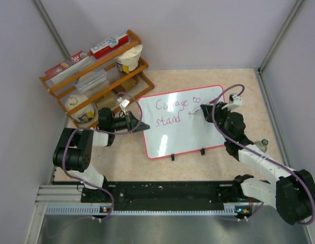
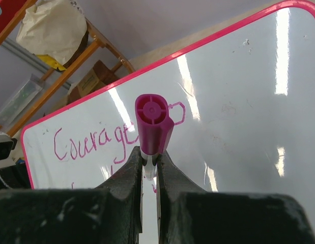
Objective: Write a sentence on the whiteboard
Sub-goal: Write with the whiteboard marker on the whiteboard.
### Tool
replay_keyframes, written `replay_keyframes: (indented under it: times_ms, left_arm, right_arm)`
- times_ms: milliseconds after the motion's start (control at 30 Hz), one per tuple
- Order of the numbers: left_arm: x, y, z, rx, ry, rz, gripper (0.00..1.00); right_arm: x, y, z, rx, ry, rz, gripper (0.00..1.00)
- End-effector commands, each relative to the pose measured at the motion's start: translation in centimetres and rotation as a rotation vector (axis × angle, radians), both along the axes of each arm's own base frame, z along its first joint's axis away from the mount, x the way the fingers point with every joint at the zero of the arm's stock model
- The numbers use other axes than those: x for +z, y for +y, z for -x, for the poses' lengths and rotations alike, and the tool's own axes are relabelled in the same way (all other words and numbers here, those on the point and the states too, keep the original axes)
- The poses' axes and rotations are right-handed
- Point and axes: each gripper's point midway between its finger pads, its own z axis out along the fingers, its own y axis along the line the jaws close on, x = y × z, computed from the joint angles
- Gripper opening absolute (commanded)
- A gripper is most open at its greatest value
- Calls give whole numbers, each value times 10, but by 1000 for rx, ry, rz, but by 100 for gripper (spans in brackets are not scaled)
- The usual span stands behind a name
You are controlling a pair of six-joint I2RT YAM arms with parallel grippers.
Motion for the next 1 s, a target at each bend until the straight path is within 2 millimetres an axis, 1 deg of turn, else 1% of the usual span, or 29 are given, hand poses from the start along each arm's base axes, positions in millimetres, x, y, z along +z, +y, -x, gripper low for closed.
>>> replay_keyframes:
  times_ms: [0, 367, 567, 967]
  left_arm:
    - [2, 2, -16, 52, -97, -32, 0]
    - [0, 2, -15, 52, -92, -32, 0]
    - [1, 2, -15, 50, -94, -32, 0]
    - [1, 2, -15, 49, -93, -30, 0]
  right_arm:
    - [0, -5, 4, -6, -8, 0, 0]
    - [-11, -9, 9, -17, 14, 9, 0]
    - [-9, -13, 7, -35, 12, 16, 0]
    - [3, -19, 4, -59, -15, 26, 0]
